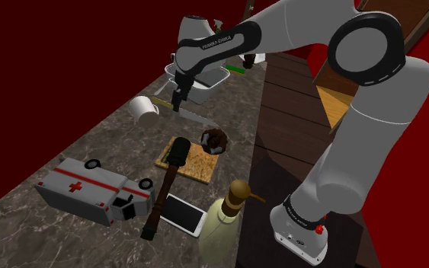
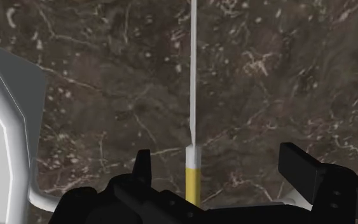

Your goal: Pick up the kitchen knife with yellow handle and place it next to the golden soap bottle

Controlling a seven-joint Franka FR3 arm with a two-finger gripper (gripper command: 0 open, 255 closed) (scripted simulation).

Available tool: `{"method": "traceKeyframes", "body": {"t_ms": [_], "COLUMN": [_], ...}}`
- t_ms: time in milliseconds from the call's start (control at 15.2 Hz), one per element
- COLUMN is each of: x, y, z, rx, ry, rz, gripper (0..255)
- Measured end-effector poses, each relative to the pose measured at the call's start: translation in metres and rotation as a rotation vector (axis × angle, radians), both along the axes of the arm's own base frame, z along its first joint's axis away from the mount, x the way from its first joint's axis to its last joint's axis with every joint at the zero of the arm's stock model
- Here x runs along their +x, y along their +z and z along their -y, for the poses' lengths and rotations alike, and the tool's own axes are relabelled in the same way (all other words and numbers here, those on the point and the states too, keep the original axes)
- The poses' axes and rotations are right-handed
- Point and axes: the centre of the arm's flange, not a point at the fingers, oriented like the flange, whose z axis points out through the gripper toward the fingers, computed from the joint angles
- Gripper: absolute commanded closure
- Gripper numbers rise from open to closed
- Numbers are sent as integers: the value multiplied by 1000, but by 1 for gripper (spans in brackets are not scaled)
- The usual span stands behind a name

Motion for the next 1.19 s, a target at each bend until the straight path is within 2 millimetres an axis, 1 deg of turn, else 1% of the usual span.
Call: {"method": "traceKeyframes", "body": {"t_ms": [132, 198, 396, 528, 594, 660, 726, 858, 924, 990, 1188], "x": [-5, -4, -2, -1, -4, -1, 2, 4, 6, 5, 6], "y": [-4, -2, -1, -5, -6, -4, -2, -28, -41, -46, -48], "z": [-2, 1, -1, -7, -5, -4, -3, -2, 13, 22, 23], "rx": [3, 5, 6, 4, 6, 6, 6, 4, -1, -3, -4], "ry": [6, 6, 7, 9, 12, 8, 7, 12, -1, -9, -12], "rz": [22, 31, 39, 36, 49, 55, 52, 42, 12, 1, -25], "gripper": [0, 0, 0, 0, 0, 255, 255, 255, 255, 255, 255]}}
